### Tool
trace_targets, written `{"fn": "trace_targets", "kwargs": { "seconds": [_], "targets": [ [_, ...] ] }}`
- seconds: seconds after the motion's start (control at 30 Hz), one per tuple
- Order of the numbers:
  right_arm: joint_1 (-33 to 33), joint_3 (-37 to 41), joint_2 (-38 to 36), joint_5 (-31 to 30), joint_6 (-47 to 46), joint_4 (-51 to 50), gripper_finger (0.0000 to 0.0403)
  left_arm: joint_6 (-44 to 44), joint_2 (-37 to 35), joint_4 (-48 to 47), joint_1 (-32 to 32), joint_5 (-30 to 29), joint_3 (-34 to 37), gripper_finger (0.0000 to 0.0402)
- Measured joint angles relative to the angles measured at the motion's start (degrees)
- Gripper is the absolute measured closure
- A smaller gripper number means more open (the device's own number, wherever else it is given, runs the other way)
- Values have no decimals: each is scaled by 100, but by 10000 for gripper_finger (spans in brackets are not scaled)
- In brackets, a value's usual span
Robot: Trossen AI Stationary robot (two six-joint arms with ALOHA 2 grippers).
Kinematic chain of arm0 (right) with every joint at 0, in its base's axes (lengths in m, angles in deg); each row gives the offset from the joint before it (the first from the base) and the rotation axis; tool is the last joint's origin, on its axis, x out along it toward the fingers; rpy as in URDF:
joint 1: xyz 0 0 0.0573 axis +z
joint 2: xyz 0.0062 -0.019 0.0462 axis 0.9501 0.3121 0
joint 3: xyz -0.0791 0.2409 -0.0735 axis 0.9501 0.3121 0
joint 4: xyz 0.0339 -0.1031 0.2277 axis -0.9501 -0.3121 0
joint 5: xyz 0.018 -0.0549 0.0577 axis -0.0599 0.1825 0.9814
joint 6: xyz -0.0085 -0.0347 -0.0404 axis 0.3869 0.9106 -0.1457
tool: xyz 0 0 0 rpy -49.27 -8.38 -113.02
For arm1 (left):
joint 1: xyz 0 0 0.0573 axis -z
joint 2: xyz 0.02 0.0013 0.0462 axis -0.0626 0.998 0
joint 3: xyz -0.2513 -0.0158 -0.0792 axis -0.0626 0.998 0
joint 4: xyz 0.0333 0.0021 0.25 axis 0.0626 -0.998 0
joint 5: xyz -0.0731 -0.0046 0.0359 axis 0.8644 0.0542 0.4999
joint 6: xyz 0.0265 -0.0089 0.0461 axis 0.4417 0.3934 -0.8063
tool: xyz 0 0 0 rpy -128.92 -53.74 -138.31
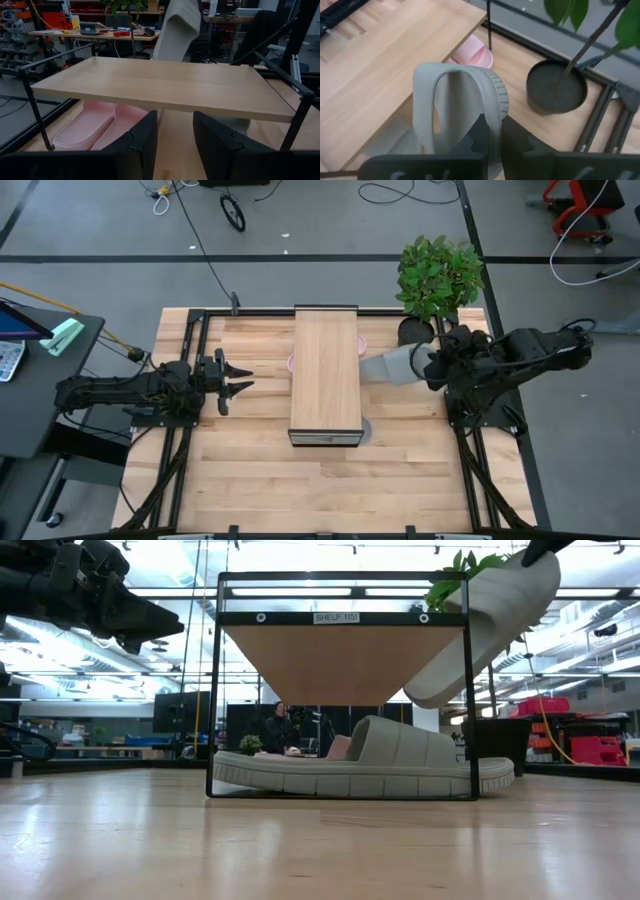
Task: Pick and place slides into the shelf
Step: Put the top gray slipper on the shelf
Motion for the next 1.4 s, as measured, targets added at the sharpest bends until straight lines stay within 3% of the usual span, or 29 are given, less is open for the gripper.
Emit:
{"fn": "trace_targets", "kwargs": {
  "seconds": [0.4, 0.7, 1.23, 1.4],
  "targets": [
    [-870, 0, 43, -786, 668, 21, 380, 6, 1, 2, 0, 2, 0, 277],
    [-1077, 0, 67, -853, 853, 96, 380, 2, 1, 0, 1, 1, 0, 278],
    [-483, 0, 94, -906, 2484, 2883, 380, -143, 0, 2, 0, 0, 0, 279],
    [-507, 0, 107, -545, 2280, 3393, 380, -177, 1, 7, 0, -1, 0, 277]
  ]
}}
